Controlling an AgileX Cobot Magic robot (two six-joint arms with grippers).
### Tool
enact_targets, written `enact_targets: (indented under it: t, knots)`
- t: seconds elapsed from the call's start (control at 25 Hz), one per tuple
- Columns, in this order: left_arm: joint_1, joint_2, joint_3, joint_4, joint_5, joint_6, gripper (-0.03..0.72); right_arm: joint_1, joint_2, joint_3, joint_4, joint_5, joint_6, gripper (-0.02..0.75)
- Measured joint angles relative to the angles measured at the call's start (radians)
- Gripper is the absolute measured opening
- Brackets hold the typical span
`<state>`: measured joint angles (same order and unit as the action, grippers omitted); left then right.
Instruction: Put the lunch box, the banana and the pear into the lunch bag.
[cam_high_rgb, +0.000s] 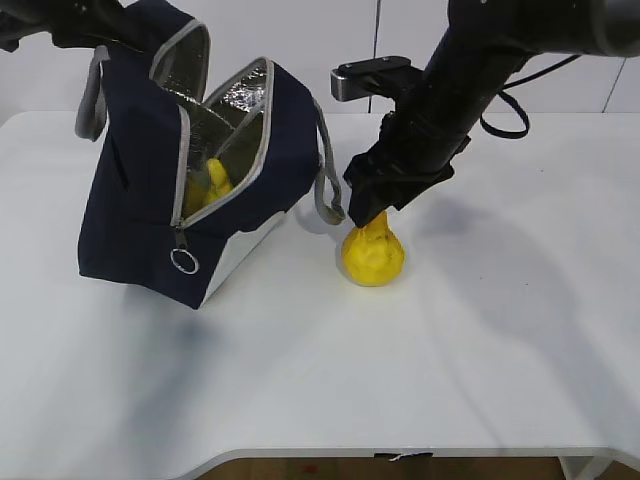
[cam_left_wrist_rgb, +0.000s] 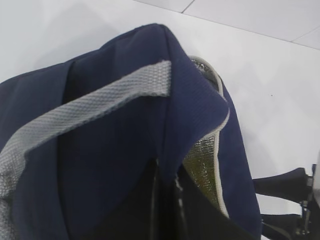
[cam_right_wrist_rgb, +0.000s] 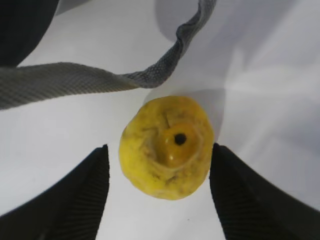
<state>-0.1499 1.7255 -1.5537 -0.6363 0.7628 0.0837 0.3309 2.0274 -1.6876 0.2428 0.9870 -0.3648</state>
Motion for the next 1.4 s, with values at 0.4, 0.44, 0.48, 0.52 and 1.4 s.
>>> enact_targets:
  t: [0.4, 0.44, 0.48, 0.52, 1.4]
  knots:
    - [0.0, 0.0, 0.0, 0.0, 0.0, 0.0, -0.006, -0.004, 0.055, 0.002, 0.027, -0.035, -0.013, 0.48]
    - [0.0, 0.0, 0.0, 0.0, 0.0, 0.0, -0.006, -0.004, 0.057, 0.002, 0.029, -0.036, -0.015, 0.461]
    - [0.0, 0.0, 0.0, 0.0, 0.0, 0.0, -0.006, -0.004, 0.057, 0.002, 0.031, -0.036, -0.016, 0.444]
    - [0.0, 0.0, 0.0, 0.0, 0.0, 0.0, -0.006, -0.004, 0.057, 0.002, 0.033, -0.038, -0.016, 0.423]
    - [0.0, 0.0, 0.0, 0.0, 0.0, 0.0, -0.006, -0.009, 0.035, 0.002, -0.004, -0.006, -0.022, 0.282]
